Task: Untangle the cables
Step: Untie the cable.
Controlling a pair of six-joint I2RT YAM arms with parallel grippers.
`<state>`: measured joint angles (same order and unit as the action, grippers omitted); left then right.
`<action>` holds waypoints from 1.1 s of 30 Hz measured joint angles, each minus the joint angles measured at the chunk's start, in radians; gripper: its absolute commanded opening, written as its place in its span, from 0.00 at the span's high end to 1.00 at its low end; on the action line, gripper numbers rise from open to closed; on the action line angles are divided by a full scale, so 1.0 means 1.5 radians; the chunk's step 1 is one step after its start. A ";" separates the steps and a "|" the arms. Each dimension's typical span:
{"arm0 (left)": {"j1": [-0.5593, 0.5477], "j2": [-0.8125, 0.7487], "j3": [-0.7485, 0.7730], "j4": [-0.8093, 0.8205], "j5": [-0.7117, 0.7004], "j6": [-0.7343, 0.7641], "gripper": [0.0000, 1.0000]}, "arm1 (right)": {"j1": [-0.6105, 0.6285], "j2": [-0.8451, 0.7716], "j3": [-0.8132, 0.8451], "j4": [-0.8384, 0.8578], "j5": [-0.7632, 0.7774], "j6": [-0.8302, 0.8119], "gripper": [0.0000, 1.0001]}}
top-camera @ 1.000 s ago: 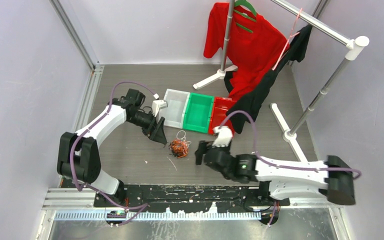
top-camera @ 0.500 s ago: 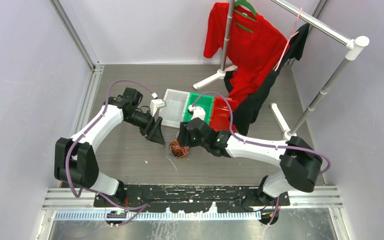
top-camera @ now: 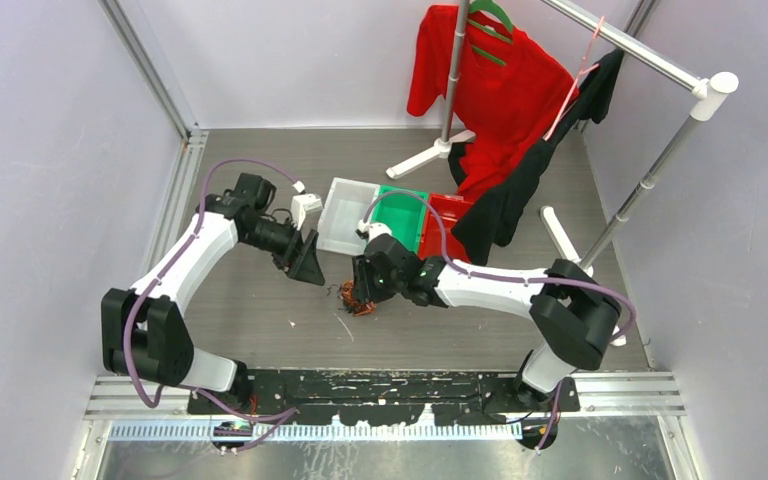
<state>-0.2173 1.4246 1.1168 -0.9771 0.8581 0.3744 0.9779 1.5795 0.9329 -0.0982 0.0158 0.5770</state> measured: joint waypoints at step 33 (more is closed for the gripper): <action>-0.053 0.016 0.004 -0.064 0.099 0.082 0.55 | -0.013 -0.060 0.036 0.031 -0.197 -0.017 0.99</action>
<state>-0.2966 1.4479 1.1225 -1.0733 1.0065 0.4976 0.9588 1.4891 0.9863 -0.0521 -0.2802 0.5510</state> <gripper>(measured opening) 0.459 0.042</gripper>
